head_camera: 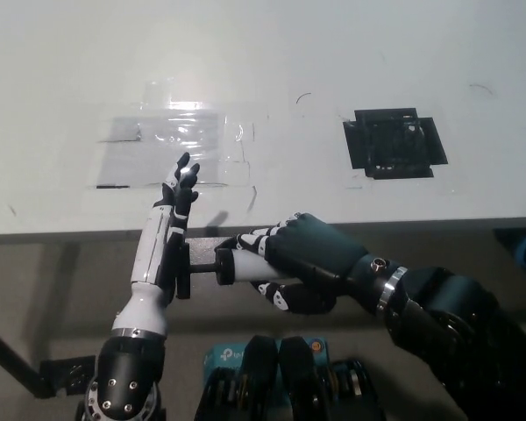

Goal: The robot uses right hand to pick up a small white air pumper and uses its left hand to compress it, and then puts it on the desk

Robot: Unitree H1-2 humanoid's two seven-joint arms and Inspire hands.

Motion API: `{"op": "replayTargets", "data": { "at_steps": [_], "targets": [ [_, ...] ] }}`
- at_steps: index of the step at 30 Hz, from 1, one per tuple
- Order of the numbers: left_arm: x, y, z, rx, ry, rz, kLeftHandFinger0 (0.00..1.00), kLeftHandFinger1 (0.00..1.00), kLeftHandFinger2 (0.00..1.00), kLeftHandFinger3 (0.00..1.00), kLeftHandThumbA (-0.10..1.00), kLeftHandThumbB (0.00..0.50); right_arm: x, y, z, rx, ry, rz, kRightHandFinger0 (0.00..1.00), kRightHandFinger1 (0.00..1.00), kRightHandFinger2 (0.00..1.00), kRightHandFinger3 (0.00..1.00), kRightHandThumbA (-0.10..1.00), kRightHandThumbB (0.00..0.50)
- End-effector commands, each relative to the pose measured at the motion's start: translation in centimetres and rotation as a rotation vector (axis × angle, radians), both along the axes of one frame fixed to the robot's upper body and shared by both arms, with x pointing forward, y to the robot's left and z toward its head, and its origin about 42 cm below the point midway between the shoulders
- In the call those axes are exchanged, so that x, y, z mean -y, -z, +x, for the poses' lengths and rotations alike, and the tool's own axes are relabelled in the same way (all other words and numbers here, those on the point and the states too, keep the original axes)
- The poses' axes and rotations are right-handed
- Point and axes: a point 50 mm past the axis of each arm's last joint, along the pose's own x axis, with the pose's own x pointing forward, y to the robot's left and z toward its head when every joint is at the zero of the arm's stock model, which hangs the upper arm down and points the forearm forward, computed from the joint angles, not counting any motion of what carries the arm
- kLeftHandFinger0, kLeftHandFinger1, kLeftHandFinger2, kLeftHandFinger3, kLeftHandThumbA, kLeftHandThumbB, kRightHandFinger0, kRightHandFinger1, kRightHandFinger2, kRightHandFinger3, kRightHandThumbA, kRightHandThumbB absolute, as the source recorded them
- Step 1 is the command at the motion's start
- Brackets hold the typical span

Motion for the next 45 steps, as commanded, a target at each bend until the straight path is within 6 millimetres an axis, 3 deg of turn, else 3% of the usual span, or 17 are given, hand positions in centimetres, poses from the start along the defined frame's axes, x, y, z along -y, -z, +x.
{"op": "replayTargets", "data": {
  "at_steps": [1, 5, 7, 11, 15, 20, 23, 29, 32, 35, 37, 40, 45],
  "targets": [
    [0.6, -1.9, 0.3, 0.068, 0.002, -0.014, 1.00, 1.00, 1.00, 1.00, 1.00, 0.137, -1.0, -2.6, 0.6, 0.068, -0.018, 0.019, 0.00, 0.39, 0.77, 0.21, -0.10, 0.184],
    [-1.2, -1.8, 0.0, 0.071, -0.011, -0.010, 1.00, 1.00, 1.00, 1.00, 1.00, 0.139, -0.5, -2.6, 1.0, 0.084, -0.028, 0.032, 0.00, 0.48, 0.80, 0.78, -0.10, 0.189],
    [-3.1, -1.6, -0.2, 0.083, -0.039, 0.008, 1.00, 1.00, 1.00, 1.00, 1.00, 0.135, 0.9, -2.8, 1.5, 0.094, -0.011, 0.027, 0.00, 0.51, 0.79, 0.91, -0.10, 0.174],
    [-7.6, -1.5, -1.0, 0.079, -0.089, 0.027, 1.00, 1.00, 1.00, 1.00, 1.00, 0.154, 3.7, -3.6, 2.7, 0.125, 0.050, 0.042, 0.02, 0.53, 0.78, 0.94, -0.10, 0.146],
    [-11.4, -1.3, -2.8, 0.068, -0.129, 0.030, 1.00, 1.00, 1.00, 1.00, 1.00, 0.135, 5.9, -4.8, 3.7, 0.154, 0.113, 0.019, 0.04, 0.54, 0.81, 0.97, -0.10, 0.148],
    [-13.9, -0.2, -4.6, 0.061, -0.140, 0.068, 1.00, 1.00, 1.00, 1.00, 1.00, 0.081, 8.0, -6.8, 5.1, 0.171, 0.181, 0.030, 0.04, 0.51, 0.78, 0.98, -0.10, 0.146],
    [-14.9, 0.4, -5.9, 0.063, -0.146, 0.065, 1.00, 1.00, 1.00, 1.00, 1.00, 0.078, 9.2, -7.9, 6.5, 0.170, 0.216, 0.052, 0.07, 0.54, 0.82, 0.99, -0.10, 0.167],
    [-13.3, 1.4, -8.4, 0.067, -0.094, 0.059, 1.00, 1.00, 1.00, 1.00, 1.00, 0.101, 9.8, -9.1, 10.4, 0.149, 0.316, 0.050, 0.03, 0.47, 0.78, 0.89, -0.10, 0.142],
    [-12.1, 2.2, -9.6, 0.054, -0.044, 0.051, 1.00, 1.00, 1.00, 1.00, 1.00, 0.116, 9.1, -8.9, 12.9, 0.118, 0.372, 0.034, 0.06, 0.50, 0.82, 0.91, -0.10, 0.150],
    [-10.8, 3.0, -10.6, 0.032, -0.010, 0.079, 1.00, 1.00, 1.00, 1.00, 1.00, 0.135, 8.3, -8.7, 14.8, 0.103, 0.383, 0.042, 0.05, 0.47, 0.82, 0.92, -0.10, 0.156],
    [-9.9, 4.1, -11.5, 0.023, 0.003, 0.105, 1.00, 1.00, 1.00, 1.00, 1.00, 0.142, 7.0, -8.3, 16.0, 0.093, 0.384, 0.046, 0.04, 0.48, 0.84, 0.95, -0.10, 0.150],
    [-9.1, 5.1, -12.1, -0.003, 0.037, 0.103, 1.00, 1.00, 1.00, 1.00, 1.00, 0.140, 5.8, -7.9, 17.4, 0.061, 0.417, 0.048, 0.03, 0.50, 0.85, 0.96, -0.10, 0.151],
    [-8.8, 6.1, -12.6, -0.027, 0.041, 0.104, 1.00, 1.00, 1.00, 1.00, 1.00, 0.085, 5.1, -6.0, 19.1, 0.016, 0.462, 0.028, 0.11, 0.61, 0.89, 0.95, -0.10, 0.161]
  ]
}}
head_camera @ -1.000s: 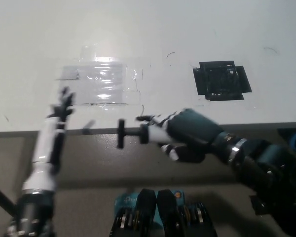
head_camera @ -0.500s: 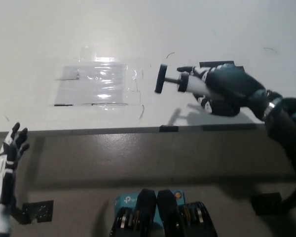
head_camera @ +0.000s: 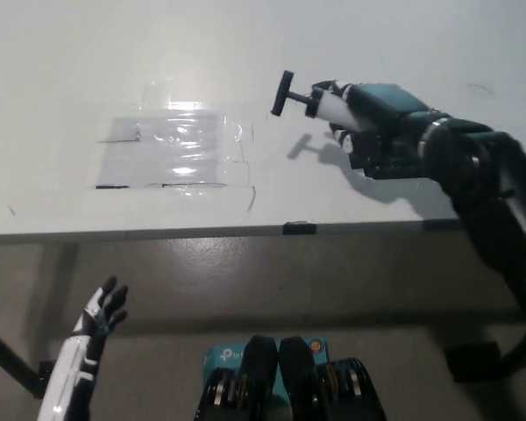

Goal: The robot uses right hand to pick up a small white air pumper and uses its left hand to compress it, and then puts it on the desk

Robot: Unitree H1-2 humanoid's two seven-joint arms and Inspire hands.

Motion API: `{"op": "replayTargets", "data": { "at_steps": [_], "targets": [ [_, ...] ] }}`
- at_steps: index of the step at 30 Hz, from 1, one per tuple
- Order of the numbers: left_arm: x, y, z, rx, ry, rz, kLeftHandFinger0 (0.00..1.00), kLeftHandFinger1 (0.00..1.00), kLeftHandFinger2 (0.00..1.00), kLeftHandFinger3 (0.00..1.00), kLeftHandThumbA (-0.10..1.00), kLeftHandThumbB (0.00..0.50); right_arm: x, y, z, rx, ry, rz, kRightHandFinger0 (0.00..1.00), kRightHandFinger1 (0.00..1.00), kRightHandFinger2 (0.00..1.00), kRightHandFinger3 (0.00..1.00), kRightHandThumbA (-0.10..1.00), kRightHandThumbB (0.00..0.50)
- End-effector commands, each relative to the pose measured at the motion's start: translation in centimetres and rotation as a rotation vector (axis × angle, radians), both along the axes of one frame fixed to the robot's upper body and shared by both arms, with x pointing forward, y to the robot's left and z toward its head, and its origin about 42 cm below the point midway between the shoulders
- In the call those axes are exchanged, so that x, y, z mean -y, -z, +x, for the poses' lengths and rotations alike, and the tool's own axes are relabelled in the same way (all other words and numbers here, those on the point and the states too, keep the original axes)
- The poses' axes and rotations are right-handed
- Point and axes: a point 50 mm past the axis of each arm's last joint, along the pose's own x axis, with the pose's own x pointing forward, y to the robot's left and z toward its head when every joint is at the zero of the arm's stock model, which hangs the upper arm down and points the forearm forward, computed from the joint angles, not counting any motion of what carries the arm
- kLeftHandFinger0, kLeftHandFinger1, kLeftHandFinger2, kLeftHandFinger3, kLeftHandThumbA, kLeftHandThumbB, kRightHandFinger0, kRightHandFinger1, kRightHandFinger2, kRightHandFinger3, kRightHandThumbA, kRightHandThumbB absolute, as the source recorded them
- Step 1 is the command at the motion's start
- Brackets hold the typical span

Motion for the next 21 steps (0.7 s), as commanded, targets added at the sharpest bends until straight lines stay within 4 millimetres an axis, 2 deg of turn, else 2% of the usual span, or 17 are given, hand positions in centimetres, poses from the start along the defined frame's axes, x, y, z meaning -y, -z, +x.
{"op": "replayTargets", "data": {
  "at_steps": [1, 2, 3, 4, 5, 6, 7, 8, 9, 10, 11, 16, 18, 21],
  "targets": [
    [0.3, -0.2, -0.5, 0.065, 0.030, 0.029, 1.00, 1.00, 1.00, 1.00, 1.00, 0.086, -1.0, -3.1, 1.6, 0.129, 0.024, 0.019, 0.13, 0.62, 0.89, 0.95, -0.10, 0.155],
    [0.2, 0.0, -0.5, 0.061, 0.026, 0.026, 1.00, 1.00, 1.00, 1.00, 1.00, 0.079, -0.9, -2.4, 1.8, 0.112, 0.027, 0.018, 0.16, 0.60, 0.87, 0.88, -0.10, 0.186],
    [0.2, 0.0, -0.5, 0.061, 0.026, 0.025, 1.00, 1.00, 1.00, 1.00, 1.00, 0.071, -0.9, -2.4, 1.9, 0.112, 0.027, 0.018, 0.17, 0.55, 0.78, 0.78, -0.10, 0.243],
    [0.0, 0.0, -0.4, 0.063, 0.026, 0.023, 1.00, 1.00, 1.00, 1.00, 1.00, 0.071, -0.9, -2.1, 2.0, 0.071, 0.035, 0.013, 0.20, 0.58, 0.87, 0.88, -0.02, 0.231],
    [-0.1, 0.0, -0.3, 0.063, 0.025, 0.020, 1.00, 1.00, 1.00, 1.00, 1.00, 0.071, -0.8, -1.9, 2.1, 0.032, 0.038, 0.006, 0.24, 0.56, 0.77, 0.82, 0.08, 0.234],
    [-0.2, 0.0, -0.3, 0.064, 0.022, 0.018, 1.00, 1.00, 1.00, 1.00, 1.00, 0.084, -0.7, -1.8, 2.1, -0.025, 0.038, -0.006, 0.44, 0.70, 0.87, 0.94, 0.20, 0.269],
    [-0.4, 0.0, -0.2, 0.065, 0.019, 0.016, 1.00, 1.00, 1.00, 1.00, 1.00, 0.085, -0.6, -1.9, 2.1, -0.073, 0.031, -0.019, 0.69, 0.86, 0.93, 1.00, 0.31, 0.298],
    [-0.5, -0.1, -0.2, 0.065, 0.019, 0.010, 1.00, 1.00, 1.00, 1.00, 1.00, 0.084, -0.2, -1.8, 2.0, -0.126, 0.027, -0.039, 0.88, 1.00, 1.00, 1.00, 0.40, 0.304],
    [-0.7, -0.1, -0.4, 0.058, 0.016, 0.003, 1.00, 1.00, 1.00, 1.00, 1.00, 0.085, 0.0, -1.5, 1.9, -0.159, 0.044, -0.061, 1.00, 1.00, 1.00, 1.00, 0.45, 0.316],
    [-0.8, -0.1, -0.4, 0.054, 0.013, 0.003, 1.00, 1.00, 1.00, 1.00, 1.00, 0.085, 0.3, -1.2, 2.0, -0.168, 0.062, -0.071, 1.00, 1.00, 1.00, 1.00, 0.46, 0.314],
    [-0.8, -0.2, -0.5, 0.053, 0.009, 0.003, 1.00, 1.00, 1.00, 1.00, 1.00, 0.082, 0.7, -1.0, 1.9, -0.178, 0.074, -0.076, 1.00, 1.00, 1.00, 1.00, 0.52, 0.306],
    [-1.0, -0.3, -0.4, 0.055, -0.001, -0.007, 1.00, 1.00, 1.00, 1.00, 1.00, 0.082, 1.6, -1.1, 1.9, -0.181, 0.091, -0.095, 1.00, 1.00, 1.00, 1.00, 0.57, 0.296],
    [-1.0, -0.4, -0.3, 0.061, -0.003, -0.013, 1.00, 1.00, 1.00, 1.00, 1.00, 0.067, 2.0, -1.1, 1.9, -0.181, 0.096, -0.102, 1.00, 1.00, 1.00, 1.00, 0.62, 0.311],
    [-1.2, -0.5, 0.0, 0.068, -0.008, -0.017, 1.00, 1.00, 1.00, 1.00, 1.00, 0.071, 2.2, -1.5, 2.1, -0.172, 0.092, -0.119, 1.00, 1.00, 1.00, 1.00, 0.69, 0.343]
  ]
}}
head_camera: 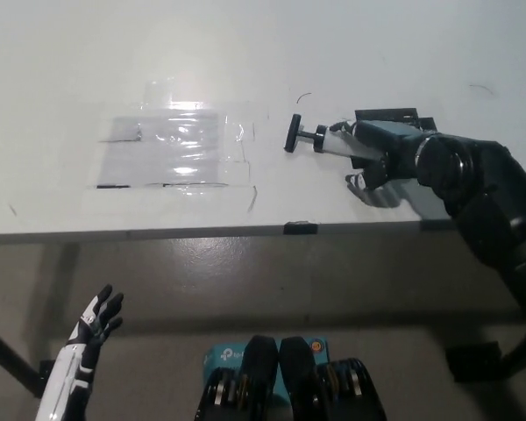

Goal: The robot uses right hand to pick up a small white air pumper and uses its left hand to compress it, and then puts it on the desk

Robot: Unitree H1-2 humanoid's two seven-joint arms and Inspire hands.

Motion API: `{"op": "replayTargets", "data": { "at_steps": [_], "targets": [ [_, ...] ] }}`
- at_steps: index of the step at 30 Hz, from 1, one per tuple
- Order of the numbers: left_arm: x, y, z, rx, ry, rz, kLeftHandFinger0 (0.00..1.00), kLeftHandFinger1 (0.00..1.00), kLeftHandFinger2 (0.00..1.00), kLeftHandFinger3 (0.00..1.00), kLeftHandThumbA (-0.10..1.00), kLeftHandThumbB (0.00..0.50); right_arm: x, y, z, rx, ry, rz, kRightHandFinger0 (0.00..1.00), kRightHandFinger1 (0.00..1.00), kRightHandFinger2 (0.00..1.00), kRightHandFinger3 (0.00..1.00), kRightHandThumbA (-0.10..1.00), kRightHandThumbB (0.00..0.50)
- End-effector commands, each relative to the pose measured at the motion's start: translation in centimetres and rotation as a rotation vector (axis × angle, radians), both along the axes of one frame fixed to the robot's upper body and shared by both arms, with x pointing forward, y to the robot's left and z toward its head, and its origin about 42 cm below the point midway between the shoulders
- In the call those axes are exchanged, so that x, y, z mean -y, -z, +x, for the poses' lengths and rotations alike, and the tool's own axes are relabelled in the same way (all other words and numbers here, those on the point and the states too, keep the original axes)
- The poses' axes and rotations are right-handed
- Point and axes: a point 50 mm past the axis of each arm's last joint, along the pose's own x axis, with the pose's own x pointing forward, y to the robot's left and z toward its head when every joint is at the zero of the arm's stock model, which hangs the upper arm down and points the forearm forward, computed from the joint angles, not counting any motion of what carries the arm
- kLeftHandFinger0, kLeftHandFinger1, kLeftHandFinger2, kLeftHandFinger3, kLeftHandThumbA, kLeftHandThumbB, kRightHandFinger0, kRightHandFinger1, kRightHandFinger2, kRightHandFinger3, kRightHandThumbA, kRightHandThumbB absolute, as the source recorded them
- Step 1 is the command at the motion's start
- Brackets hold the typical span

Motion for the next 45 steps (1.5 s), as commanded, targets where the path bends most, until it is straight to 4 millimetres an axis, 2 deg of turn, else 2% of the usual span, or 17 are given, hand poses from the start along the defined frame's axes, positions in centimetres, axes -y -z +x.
{"op": "replayTargets", "data": {
  "at_steps": [1, 3, 4, 7, 8, 10, 19, 24, 26, 28, 29, 31, 32, 36, 38, 42, 45],
  "targets": [
    [-0.5, -1.0, 0.0, 0.058, 0.009, -0.013, 1.00, 1.00, 1.00, 1.00, 1.00, 0.076, 0.1, -4.7, 1.0, 0.067, -0.018, -0.001, 1.00, 1.00, 1.00, 1.00, 0.70, 0.346],
    [-0.3, -0.8, -0.1, 0.053, 0.011, -0.016, 1.00, 1.00, 1.00, 1.00, 1.00, 0.077, 0.3, -4.6, 0.8, 0.069, -0.022, 0.001, 1.00, 1.00, 1.00, 1.00, 0.72, 0.356],
    [-0.3, -0.8, -0.1, 0.056, 0.009, -0.007, 1.00, 1.00, 1.00, 1.00, 1.00, 0.068, 0.5, -5.1, 0.5, 0.109, -0.036, 0.023, 1.00, 1.00, 1.00, 1.00, 0.77, 0.387],
    [-0.3, -0.8, -0.3, 0.051, 0.013, -0.006, 1.00, 1.00, 1.00, 1.00, 1.00, 0.064, 0.5, -5.9, -0.5, 0.195, -0.067, 0.098, 1.00, 1.00, 1.00, 1.00, 0.76, 0.373],
    [-0.4, -0.8, -0.2, 0.050, 0.011, -0.011, 1.00, 1.00, 1.00, 1.00, 1.00, 0.072, 0.4, -6.8, -1.4, 0.296, -0.109, 0.137, 1.00, 1.00, 1.00, 1.00, 0.76, 0.328],
    [-0.5, -0.9, -0.1, 0.051, 0.009, -0.013, 1.00, 1.00, 1.00, 1.00, 1.00, 0.082, 0.2, -8.1, -2.7, 0.419, -0.155, 0.193, 1.00, 1.00, 1.00, 1.00, 0.76, 0.306],
    [-0.3, -0.7, -0.5, 0.044, -0.003, -0.019, 1.00, 1.00, 1.00, 1.00, 1.00, 0.096, 1.0, -14.3, -8.6, 0.672, -0.225, 0.425, 1.00, 1.00, 1.00, 1.00, 0.95, 0.280],
    [-0.2, -1.9, 1.8, 0.093, 0.018, -0.024, 1.00, 1.00, 1.00, 1.00, 1.00, 0.089, 3.3, -16.2, -13.6, 0.813, -0.240, 0.632, 1.00, 1.00, 1.00, 1.00, 1.00, 0.260],
    [0.0, -2.5, 3.2, 0.111, 0.027, -0.029, 1.00, 1.00, 1.00, 1.00, 1.00, 0.098, 4.0, -15.2, -16.6, 0.844, -0.230, 0.730, 1.00, 1.00, 1.00, 1.00, 1.00, 0.248],
    [0.5, -3.0, 4.7, 0.134, 0.040, -0.039, 1.00, 1.00, 1.00, 1.00, 1.00, 0.107, 4.4, -13.1, -19.7, 0.857, -0.210, 0.839, 1.00, 1.00, 1.00, 1.00, 1.00, 0.243],
    [0.7, -3.2, 5.3, 0.142, 0.046, -0.043, 1.00, 1.00, 1.00, 1.00, 1.00, 0.099, 4.5, -11.3, -21.3, 0.843, -0.188, 0.878, 1.00, 1.00, 1.00, 1.00, 1.00, 0.209],
    [0.8, -3.3, 5.7, 0.150, 0.050, -0.050, 1.00, 1.00, 1.00, 1.00, 1.00, 0.095, 4.5, -9.7, -22.0, 0.828, -0.176, 0.923, 1.00, 1.00, 1.00, 1.00, 1.00, 0.178],
    [0.8, -3.3, 5.8, 0.147, 0.051, -0.056, 1.00, 1.00, 1.00, 1.00, 1.00, 0.097, 4.2, -7.5, -22.4, 0.775, -0.158, 1.009, 1.00, 1.00, 1.00, 1.00, 1.00, 0.176],
    [0.4, -2.7, 5.9, 0.134, 0.046, -0.055, 1.00, 1.00, 1.00, 1.00, 1.00, 0.121, 3.5, -1.5, -22.6, 0.647, -0.061, 1.047, 1.00, 1.00, 1.00, 1.00, 1.00, 0.210],
    [0.1, -2.4, 5.8, 0.118, 0.039, -0.046, 1.00, 1.00, 1.00, 1.00, 1.00, 0.126, 3.3, 1.4, -22.5, 0.591, -0.001, 1.090, 1.00, 1.00, 1.00, 1.00, 1.00, 0.171],
    [0.0, -1.5, 4.6, 0.089, 0.032, -0.052, 1.00, 1.00, 1.00, 1.00, 1.00, 0.109, 2.6, 4.6, -23.2, 0.513, 0.093, 1.161, 1.00, 1.00, 1.00, 1.00, 1.00, 0.190],
    [0.2, -1.4, 4.9, 0.083, 0.041, -0.047, 1.00, 1.00, 1.00, 1.00, 1.00, 0.110, 2.1, 6.6, -22.9, 0.492, 0.126, 1.192, 1.00, 1.00, 1.00, 1.00, 1.00, 0.173]
  ]
}}
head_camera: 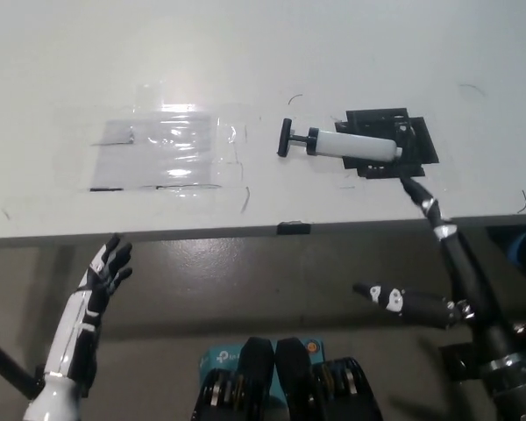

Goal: The robot uses right hand to pick up a small white air pumper and uses its left hand to compress it, and then puts it on the desk

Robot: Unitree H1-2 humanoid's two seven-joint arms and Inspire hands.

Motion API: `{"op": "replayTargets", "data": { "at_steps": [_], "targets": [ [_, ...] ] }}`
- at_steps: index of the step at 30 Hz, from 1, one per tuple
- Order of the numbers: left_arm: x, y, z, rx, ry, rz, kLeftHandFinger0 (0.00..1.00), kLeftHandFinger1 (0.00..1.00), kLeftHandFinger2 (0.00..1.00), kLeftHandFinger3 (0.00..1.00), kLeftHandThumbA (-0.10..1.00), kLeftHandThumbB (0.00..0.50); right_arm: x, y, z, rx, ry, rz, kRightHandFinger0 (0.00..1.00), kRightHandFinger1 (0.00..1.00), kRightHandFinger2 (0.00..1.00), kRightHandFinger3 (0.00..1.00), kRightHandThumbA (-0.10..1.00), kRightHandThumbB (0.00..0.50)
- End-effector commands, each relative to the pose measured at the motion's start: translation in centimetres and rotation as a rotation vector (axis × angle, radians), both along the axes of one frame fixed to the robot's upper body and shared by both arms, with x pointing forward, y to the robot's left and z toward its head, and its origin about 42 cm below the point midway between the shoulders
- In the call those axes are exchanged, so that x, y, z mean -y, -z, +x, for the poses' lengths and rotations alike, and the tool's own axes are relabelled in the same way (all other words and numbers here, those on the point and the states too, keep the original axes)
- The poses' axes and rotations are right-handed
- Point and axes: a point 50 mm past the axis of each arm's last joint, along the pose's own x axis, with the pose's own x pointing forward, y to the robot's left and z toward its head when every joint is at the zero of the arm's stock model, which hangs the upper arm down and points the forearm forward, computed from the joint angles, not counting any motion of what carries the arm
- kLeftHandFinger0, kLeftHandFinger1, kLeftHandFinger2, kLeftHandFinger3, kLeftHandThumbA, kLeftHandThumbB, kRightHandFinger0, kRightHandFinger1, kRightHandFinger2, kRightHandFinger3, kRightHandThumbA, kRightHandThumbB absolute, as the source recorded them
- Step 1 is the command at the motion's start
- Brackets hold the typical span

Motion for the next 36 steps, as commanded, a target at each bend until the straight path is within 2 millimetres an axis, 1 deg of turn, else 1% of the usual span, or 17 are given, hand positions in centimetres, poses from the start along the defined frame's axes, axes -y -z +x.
{"op": "replayTargets", "data": {
  "at_steps": [1, 3, 4, 8, 10, 11, 12, 13, 15, 18, 20, 22, 25, 27, 29, 32, 36],
  "targets": [
    [-0.2, -0.5, 0.0, 0.033, 0.017, -0.016, 1.00, 1.00, 1.00, 1.00, 1.00, 0.100, -0.6, 0.3, 0.4, 0.111, 0.026, 0.133, 1.00, 1.00, 1.00, 1.00, 1.00, 0.172],
    [-0.1, -0.4, 0.0, 0.026, 0.023, -0.022, 1.00, 1.00, 1.00, 1.00, 1.00, 0.095, -0.8, 1.0, 0.5, 0.103, 0.031, 0.137, 1.00, 1.00, 1.00, 1.00, 1.00, 0.181],
    [-0.3, -0.1, -0.2, 0.025, 0.024, -0.021, 1.00, 1.00, 1.00, 1.00, 1.00, 0.082, -1.5, 1.8, 0.4, 0.073, 0.027, 0.145, 1.00, 1.00, 1.00, 1.00, 1.00, 0.187],
    [-0.6, 0.1, -0.3, 0.006, 0.027, -0.029, 1.00, 1.00, 1.00, 1.00, 1.00, 0.079, -2.3, 3.6, 0.2, 0.038, 0.028, 0.167, 1.00, 1.00, 1.00, 1.00, 1.00, 0.169],
    [-0.5, 0.3, -0.1, 0.007, 0.027, -0.034, 1.00, 1.00, 1.00, 1.00, 1.00, 0.072, -2.2, 4.3, 0.3, 0.021, 0.032, 0.186, 1.00, 1.00, 1.00, 1.00, 1.00, 0.174],
    [-0.5, 0.2, 0.2, 0.006, 0.026, -0.033, 1.00, 1.00, 1.00, 1.00, 1.00, 0.072, -2.2, 4.9, 0.6, 0.019, 0.019, 0.203, 1.00, 1.00, 1.00, 1.00, 0.99, 0.148],
    [-0.7, 0.2, 0.4, 0.005, 0.025, -0.036, 1.00, 1.00, 1.00, 1.00, 1.00, 0.066, -2.4, 5.5, 0.7, 0.010, 0.013, 0.213, 1.00, 1.00, 1.00, 1.00, 0.98, 0.136],
    [-0.8, 0.4, 0.5, 0.003, 0.022, -0.035, 1.00, 1.00, 1.00, 1.00, 1.00, 0.057, -2.6, 6.3, 0.7, -0.023, 0.013, 0.221, 1.00, 1.00, 1.00, 1.00, 1.00, 0.164],
    [-1.1, 0.6, 1.0, 0.005, 0.011, -0.023, 1.00, 1.00, 1.00, 1.00, 1.00, 0.063, -2.7, 7.0, 0.5, -0.046, 0.024, 0.228, 1.00, 1.00, 1.00, 1.00, 1.00, 0.177],
    [-1.6, 1.2, 1.6, 0.005, -0.013, -0.019, 1.00, 1.00, 1.00, 1.00, 1.00, 0.080, -3.0, 7.3, 0.7, -0.069, 0.030, 0.258, 1.00, 1.00, 1.00, 1.00, 1.00, 0.170],
    [-2.1, 1.5, 1.9, 0.013, -0.026, -0.006, 1.00, 1.00, 1.00, 1.00, 1.00, 0.064, -3.3, 7.6, 0.8, -0.065, 0.024, 0.230, 1.00, 1.00, 1.00, 1.00, 1.00, 0.145],
    [-2.3, 1.6, 2.1, 0.016, -0.032, -0.004, 1.00, 1.00, 1.00, 1.00, 1.00, 0.063, -3.6, 7.8, 1.1, -0.055, 0.013, 0.213, 1.00, 1.00, 1.00, 1.00, 1.00, 0.125],
    [-2.3, 1.6, 2.6, 0.024, -0.034, -0.015, 1.00, 1.00, 1.00, 1.00, 1.00, 0.081, -3.7, 7.9, 1.4, -0.054, 0.008, 0.205, 1.00, 1.00, 1.00, 1.00, 1.00, 0.144],
    [-2.2, 1.7, 2.6, 0.026, -0.033, -0.015, 1.00, 1.00, 1.00, 1.00, 1.00, 0.073, -3.8, 7.9, 1.4, -0.057, 0.010, 0.203, 1.00, 1.00, 1.00, 1.00, 1.00, 0.147],
    [-2.2, 1.4, 3.3, 0.033, -0.027, -0.010, 1.00, 1.00, 1.00, 1.00, 1.00, 0.062, -3.8, 7.6, 2.0, -0.054, 0.015, 0.201, 1.00, 1.00, 1.00, 1.00, 1.00, 0.166],
    [-2.1, 1.1, 3.9, 0.048, -0.022, -0.012, 1.00, 1.00, 1.00, 1.00, 1.00, 0.058, -3.8, 7.2, 2.7, -0.038, 0.018, 0.195, 1.00, 1.00, 1.00, 1.00, 1.00, 0.143],
    [-1.8, 1.0, 4.2, 0.046, -0.017, -0.019, 1.00, 1.00, 1.00, 1.00, 1.00, 0.069, -3.5, 7.1, 2.9, -0.027, 0.024, 0.175, 1.00, 1.00, 1.00, 1.00, 1.00, 0.142]
  ]
}}
